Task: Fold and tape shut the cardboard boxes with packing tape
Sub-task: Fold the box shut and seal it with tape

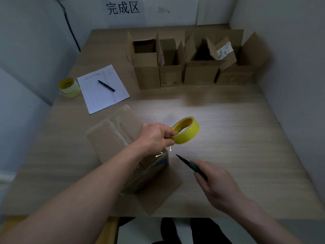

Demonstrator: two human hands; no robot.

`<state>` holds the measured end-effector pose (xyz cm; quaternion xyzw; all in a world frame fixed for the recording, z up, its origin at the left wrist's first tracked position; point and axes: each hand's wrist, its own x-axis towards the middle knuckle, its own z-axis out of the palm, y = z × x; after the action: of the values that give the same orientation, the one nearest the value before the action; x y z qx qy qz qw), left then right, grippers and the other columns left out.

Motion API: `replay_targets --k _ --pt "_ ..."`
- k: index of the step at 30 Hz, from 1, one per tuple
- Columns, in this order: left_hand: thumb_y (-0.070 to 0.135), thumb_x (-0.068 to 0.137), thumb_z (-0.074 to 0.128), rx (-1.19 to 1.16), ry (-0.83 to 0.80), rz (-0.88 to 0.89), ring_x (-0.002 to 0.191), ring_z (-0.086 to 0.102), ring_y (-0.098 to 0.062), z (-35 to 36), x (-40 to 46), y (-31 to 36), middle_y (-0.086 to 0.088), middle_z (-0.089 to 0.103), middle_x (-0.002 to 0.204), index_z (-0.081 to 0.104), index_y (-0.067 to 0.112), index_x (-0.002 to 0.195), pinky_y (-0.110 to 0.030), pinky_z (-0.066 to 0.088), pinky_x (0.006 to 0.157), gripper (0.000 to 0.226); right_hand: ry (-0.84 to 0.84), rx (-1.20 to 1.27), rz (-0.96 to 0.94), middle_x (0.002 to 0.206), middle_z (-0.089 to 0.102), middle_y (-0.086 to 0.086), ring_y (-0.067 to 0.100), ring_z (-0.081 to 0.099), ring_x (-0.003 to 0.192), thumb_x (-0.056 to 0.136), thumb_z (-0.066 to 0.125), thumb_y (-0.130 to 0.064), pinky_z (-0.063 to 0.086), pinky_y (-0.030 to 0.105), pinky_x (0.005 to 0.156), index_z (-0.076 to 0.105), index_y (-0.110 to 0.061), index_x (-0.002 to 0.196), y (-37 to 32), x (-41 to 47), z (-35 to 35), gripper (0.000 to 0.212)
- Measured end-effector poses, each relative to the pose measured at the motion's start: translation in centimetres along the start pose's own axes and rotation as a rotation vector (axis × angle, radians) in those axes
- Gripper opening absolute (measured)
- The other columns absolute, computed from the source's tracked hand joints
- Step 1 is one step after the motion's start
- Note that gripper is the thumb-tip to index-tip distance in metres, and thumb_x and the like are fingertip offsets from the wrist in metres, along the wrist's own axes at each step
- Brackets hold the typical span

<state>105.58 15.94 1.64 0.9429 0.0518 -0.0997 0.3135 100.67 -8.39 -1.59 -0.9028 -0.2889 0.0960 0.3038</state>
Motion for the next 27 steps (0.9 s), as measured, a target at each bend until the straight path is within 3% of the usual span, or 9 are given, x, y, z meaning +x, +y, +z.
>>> replay_targets --k 5,11,14,17,19,22,24,27 --pt "0.031 0.080 0.076 0.013 0.009 -0.005 0.077 0.056 0.002 -0.1 -0.2 0.0 0.030 0.057 0.058 0.074 0.036 0.094 -0.038 0.036 0.103 0.016 -0.009 -0.065 -0.012 0.116 0.068 -0.001 0.024 0.063 0.102 0.095 0.058 -0.023 0.051 0.036 0.080 0.061 -0.021 0.129 -1.4 1.9 0.4 0.034" --pt "0.033 0.080 0.075 0.009 0.008 0.002 0.082 0.059 0.002 0.0 -0.2 0.0 0.031 0.060 0.063 0.073 0.040 0.092 -0.040 0.034 0.104 0.014 -0.044 -0.164 0.028 0.112 0.065 0.001 0.028 0.063 0.097 0.097 0.050 -0.030 0.051 0.041 0.075 0.056 -0.025 0.132 -1.4 3.2 1.8 0.036" --pt "0.032 0.081 0.075 0.004 0.016 0.004 0.090 0.063 0.000 0.0 -0.3 0.1 0.027 0.063 0.069 0.073 0.039 0.094 -0.040 0.033 0.106 0.015 -0.055 -0.231 0.145 0.111 0.063 0.001 0.030 0.063 0.098 0.097 0.048 -0.033 0.050 0.039 0.072 0.052 -0.029 0.134 0.4 3.7 2.9 0.038" --pt "0.031 0.081 0.075 -0.005 0.019 0.004 0.094 0.064 -0.002 0.0 -0.3 -0.1 0.022 0.069 0.079 0.074 0.038 0.097 -0.039 0.034 0.107 0.018 -0.087 -0.320 0.350 0.107 0.057 0.003 0.031 0.061 0.099 0.097 0.046 -0.037 0.051 0.038 0.071 0.055 -0.030 0.124 4.7 3.1 2.4 0.029" --pt "0.032 0.081 0.074 0.010 0.023 0.003 0.095 0.063 -0.002 0.1 -0.3 0.0 0.021 0.071 0.083 0.073 0.038 0.098 -0.039 0.031 0.108 0.018 -0.129 -0.384 0.428 0.108 0.054 0.004 0.030 0.056 0.101 0.096 0.047 -0.036 0.052 0.038 0.075 0.056 -0.027 0.119 7.9 2.4 1.7 0.027" --pt "0.033 0.082 0.073 0.026 0.019 0.007 0.095 0.062 -0.003 0.1 -0.2 0.0 0.021 0.069 0.082 0.073 0.039 0.100 -0.039 0.030 0.108 0.019 -0.202 -0.498 0.432 0.124 0.052 0.004 0.029 0.049 0.114 0.092 0.053 -0.041 0.047 0.037 0.088 0.056 -0.028 0.126 9.8 2.7 0.7 0.036" --pt "0.032 0.082 0.073 0.027 0.016 0.013 0.094 0.062 -0.004 0.1 -0.2 0.0 0.019 0.070 0.084 0.073 0.039 0.099 -0.039 0.031 0.107 0.018 -0.004 -0.360 0.359 0.135 0.053 0.010 0.033 0.048 0.123 0.088 0.061 -0.044 0.042 0.042 0.096 0.057 -0.021 0.132 8.4 4.2 -0.4 0.050" --pt "0.034 0.083 0.071 0.080 0.009 0.028 0.090 0.061 -0.004 0.1 -0.1 0.0 0.019 0.070 0.082 0.072 0.041 0.098 -0.041 0.030 0.106 0.016 0.363 -0.091 -0.058 0.133 0.057 0.010 0.026 0.050 0.124 0.081 0.064 -0.049 0.038 0.040 0.103 0.056 -0.012 0.136 3.5 7.4 -2.7 0.067"
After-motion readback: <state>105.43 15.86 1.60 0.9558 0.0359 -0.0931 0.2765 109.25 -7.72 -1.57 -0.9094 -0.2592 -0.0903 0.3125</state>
